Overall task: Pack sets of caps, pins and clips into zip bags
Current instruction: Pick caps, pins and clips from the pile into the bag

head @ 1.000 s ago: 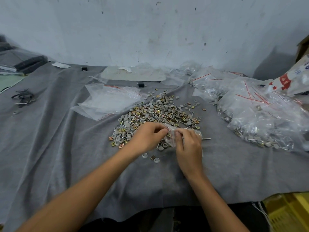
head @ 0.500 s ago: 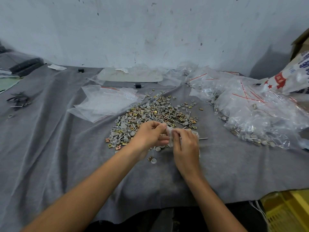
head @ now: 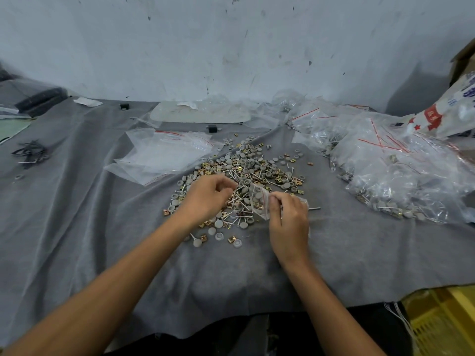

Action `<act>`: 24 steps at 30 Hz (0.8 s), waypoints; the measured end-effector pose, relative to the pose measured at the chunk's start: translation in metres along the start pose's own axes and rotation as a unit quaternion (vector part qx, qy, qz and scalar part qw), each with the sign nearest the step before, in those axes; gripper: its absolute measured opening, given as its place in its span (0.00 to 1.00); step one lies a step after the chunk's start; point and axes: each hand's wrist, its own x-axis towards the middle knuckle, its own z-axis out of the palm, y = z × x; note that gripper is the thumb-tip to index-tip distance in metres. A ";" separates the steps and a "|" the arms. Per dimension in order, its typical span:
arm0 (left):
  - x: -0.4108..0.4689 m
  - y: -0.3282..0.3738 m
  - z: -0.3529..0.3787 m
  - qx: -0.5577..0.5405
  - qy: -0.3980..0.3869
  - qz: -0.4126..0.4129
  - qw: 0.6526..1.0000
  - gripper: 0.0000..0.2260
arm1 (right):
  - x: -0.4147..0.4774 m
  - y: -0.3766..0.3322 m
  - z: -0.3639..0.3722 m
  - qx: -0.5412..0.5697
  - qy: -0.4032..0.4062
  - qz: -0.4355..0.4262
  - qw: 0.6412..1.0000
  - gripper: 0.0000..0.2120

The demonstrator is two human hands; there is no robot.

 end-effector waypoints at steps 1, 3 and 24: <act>0.000 -0.003 -0.001 0.053 -0.027 0.008 0.998 0.05 | 0.000 0.000 0.000 0.000 0.001 0.000 1.000 0.08; -0.002 -0.006 0.002 0.155 -0.078 0.030 0.984 0.03 | 0.000 -0.001 0.000 -0.003 0.001 0.003 1.000 0.08; -0.004 -0.014 0.013 0.164 -0.009 0.061 0.985 0.11 | 0.000 -0.001 0.000 -0.007 -0.003 0.008 1.000 0.08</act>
